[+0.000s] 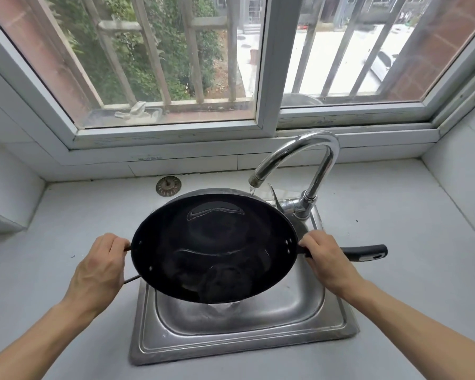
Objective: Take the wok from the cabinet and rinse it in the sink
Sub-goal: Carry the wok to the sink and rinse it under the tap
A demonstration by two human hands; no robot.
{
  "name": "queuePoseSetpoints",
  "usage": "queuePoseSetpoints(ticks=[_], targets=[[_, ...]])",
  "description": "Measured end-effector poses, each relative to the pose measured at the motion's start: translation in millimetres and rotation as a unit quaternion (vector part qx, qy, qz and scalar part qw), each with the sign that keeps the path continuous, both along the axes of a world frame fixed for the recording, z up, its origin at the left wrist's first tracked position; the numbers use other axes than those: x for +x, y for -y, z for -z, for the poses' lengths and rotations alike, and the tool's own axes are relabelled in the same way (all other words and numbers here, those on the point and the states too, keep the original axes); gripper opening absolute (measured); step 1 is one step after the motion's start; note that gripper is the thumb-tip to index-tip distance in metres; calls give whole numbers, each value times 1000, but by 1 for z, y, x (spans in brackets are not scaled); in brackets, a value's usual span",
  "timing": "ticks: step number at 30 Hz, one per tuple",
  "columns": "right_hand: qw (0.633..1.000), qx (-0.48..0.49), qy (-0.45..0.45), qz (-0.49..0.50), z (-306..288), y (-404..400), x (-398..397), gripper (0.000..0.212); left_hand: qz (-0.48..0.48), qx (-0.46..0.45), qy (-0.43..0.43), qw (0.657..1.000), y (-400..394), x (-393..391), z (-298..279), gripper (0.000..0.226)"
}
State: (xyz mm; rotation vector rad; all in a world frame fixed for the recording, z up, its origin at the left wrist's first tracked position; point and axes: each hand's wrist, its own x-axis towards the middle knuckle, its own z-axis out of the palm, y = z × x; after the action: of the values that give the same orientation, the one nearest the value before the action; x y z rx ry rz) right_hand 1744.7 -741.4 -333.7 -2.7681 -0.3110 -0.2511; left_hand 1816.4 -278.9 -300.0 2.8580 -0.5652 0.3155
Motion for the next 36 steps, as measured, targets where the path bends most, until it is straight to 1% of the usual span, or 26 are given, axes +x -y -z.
queuePoseSetpoints(ticks=[4, 8, 12, 16, 18, 25, 32, 34, 36], targets=[[999, -18, 26, -15, 0, -1, 7, 43, -12, -11, -6, 1000, -7, -7, 4, 20], [998, -34, 54, -22, -4, 0, 13, 35, -23, -34, -17, 999, -7, -17, 12, 20], [996, -54, 67, -24, -5, 3, 20, 35, -39, -52, -23, 998, -4, -25, 19, 22], [994, -59, 89, -31, -6, 4, 25, 27, -60, -64, -24, 996, -2, -28, 23, 22], [993, -59, 95, -30, -4, 4, 27, 29, -63, -66, -21, 996, -1, -28, 23, 22], [992, -49, 113, -15, -2, 13, 27, 36, -60, -70, -8, 996, 12, -23, 20, 21], [993, -57, 103, 5, 0, 37, 17, 42, -42, -74, -11, 996, 34, -7, 20, 18], [994, -53, 94, 20, 2, 43, 11, 40, -26, -70, -7, 997, 41, -1, 19, 18], [994, -44, 94, 37, 5, 48, 4, 34, -10, -63, -2, 998, 47, 4, 17, 17]])
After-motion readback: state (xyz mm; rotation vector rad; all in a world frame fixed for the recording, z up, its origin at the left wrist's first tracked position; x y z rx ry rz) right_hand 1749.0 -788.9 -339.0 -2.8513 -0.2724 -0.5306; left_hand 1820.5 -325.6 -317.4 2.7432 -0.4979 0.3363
